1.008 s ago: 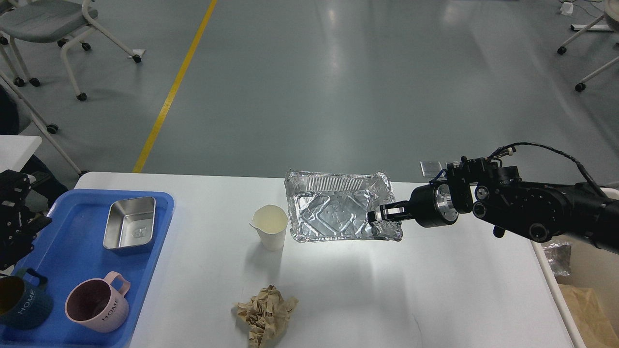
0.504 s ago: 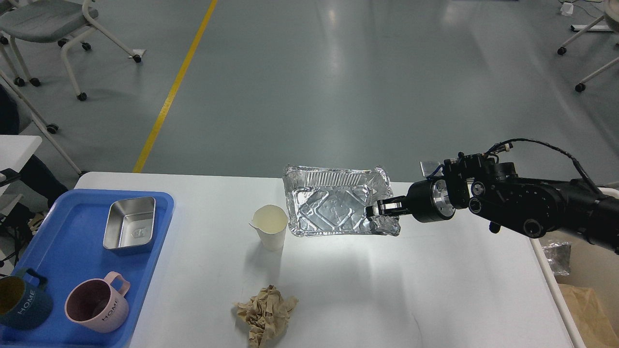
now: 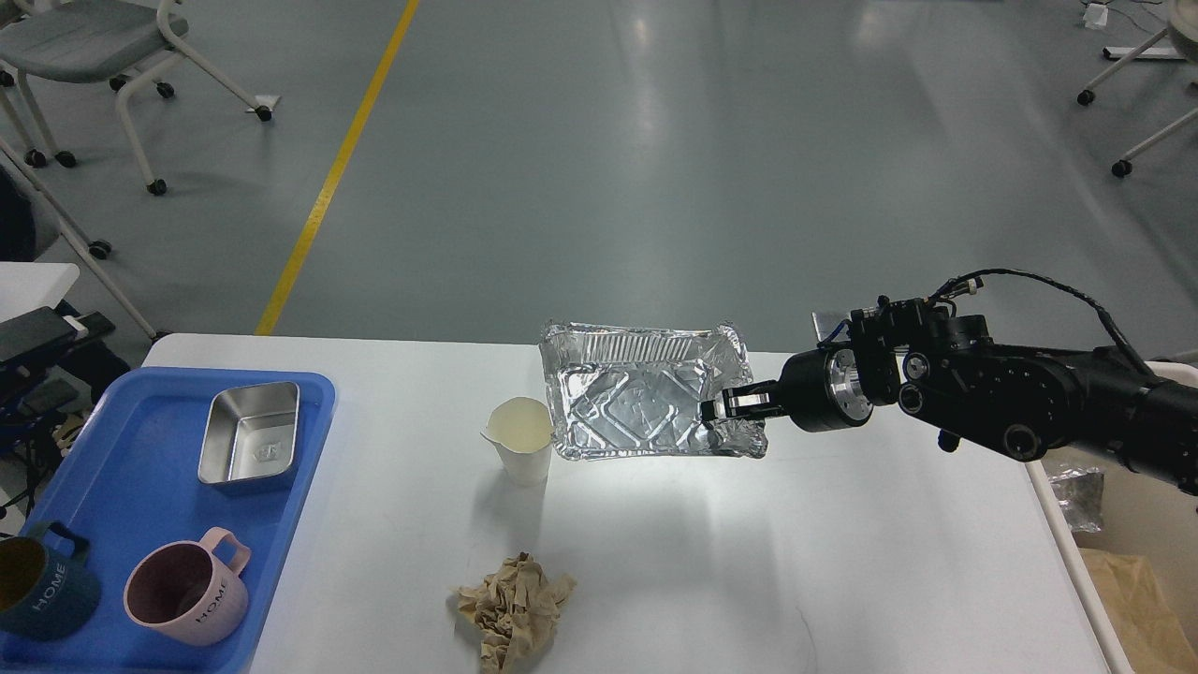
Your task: Tidy desktop
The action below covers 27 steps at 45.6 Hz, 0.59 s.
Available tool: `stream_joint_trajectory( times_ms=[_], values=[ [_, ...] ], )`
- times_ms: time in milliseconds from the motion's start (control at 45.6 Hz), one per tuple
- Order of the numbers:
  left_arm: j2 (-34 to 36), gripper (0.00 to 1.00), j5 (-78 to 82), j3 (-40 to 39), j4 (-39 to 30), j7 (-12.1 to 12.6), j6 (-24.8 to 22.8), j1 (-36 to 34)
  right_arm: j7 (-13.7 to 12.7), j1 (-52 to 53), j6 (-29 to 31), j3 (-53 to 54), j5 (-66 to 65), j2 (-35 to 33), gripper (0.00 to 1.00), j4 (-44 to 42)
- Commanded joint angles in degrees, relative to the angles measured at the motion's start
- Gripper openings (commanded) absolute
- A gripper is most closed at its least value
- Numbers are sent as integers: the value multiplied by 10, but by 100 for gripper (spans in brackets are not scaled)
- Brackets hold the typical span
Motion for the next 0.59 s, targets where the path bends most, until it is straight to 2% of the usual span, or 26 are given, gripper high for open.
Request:
stream_joint_trajectory(
  times_ms=[0, 175, 263, 394, 570],
  values=[
    [-51, 96, 45, 6, 23, 29, -33, -36, 0, 0, 0, 0, 0, 0, 0, 0],
    [-143, 96, 101, 40, 110, 39, -64, -104, 0, 0, 0, 0, 0, 2, 0, 0],
    [-191, 96, 115, 93, 161, 39, -70, -159, 0, 0, 0, 0, 0, 2, 0, 0],
    [-239, 96, 114, 186, 198, 38, -70, -236, 0, 0, 0, 0, 0, 2, 0, 0],
    [-332, 96, 114, 263, 257, 37, -65, -299, 0, 0, 0, 0, 0, 2, 0, 0]
  ],
)
